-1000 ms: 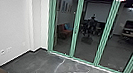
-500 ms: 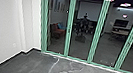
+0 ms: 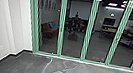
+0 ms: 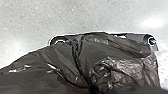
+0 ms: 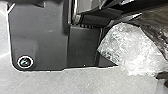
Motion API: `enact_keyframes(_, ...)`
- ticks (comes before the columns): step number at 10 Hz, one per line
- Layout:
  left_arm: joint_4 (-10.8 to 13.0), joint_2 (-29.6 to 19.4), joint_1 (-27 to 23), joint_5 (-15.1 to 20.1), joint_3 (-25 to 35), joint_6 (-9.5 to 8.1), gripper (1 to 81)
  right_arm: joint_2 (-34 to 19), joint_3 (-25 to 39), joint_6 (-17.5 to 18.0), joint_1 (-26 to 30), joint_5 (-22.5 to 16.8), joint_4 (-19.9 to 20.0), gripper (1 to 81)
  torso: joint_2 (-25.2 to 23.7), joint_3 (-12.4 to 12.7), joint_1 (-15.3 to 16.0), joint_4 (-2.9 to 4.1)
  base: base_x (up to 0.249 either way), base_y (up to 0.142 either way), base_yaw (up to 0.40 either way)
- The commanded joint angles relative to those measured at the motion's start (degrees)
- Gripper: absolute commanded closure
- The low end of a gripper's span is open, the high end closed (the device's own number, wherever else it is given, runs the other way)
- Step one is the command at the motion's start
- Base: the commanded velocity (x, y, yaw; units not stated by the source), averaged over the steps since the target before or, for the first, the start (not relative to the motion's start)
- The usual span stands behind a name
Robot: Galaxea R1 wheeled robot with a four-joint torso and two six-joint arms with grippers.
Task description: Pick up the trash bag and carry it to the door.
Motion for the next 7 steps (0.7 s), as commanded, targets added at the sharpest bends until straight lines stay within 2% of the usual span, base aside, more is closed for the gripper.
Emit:
enact_keyframes(1,0.36,0.07,-4.16,3.82,-0.19,0.29,81.1,0.78,0.45,-0.18,3.01,-2.68,-0.63,1.0,0.00,0.00,0.00,0.00,0.000,0.000,-0.238)
enact_keyframes(7,0.36,0.07,-4.16,3.82,-0.19,0.29,81.1,0.70,0.45,-0.18,3.01,-2.68,-0.63,1.0,0.00,0.00,0.00,0.00,0.000,0.000,-0.246)
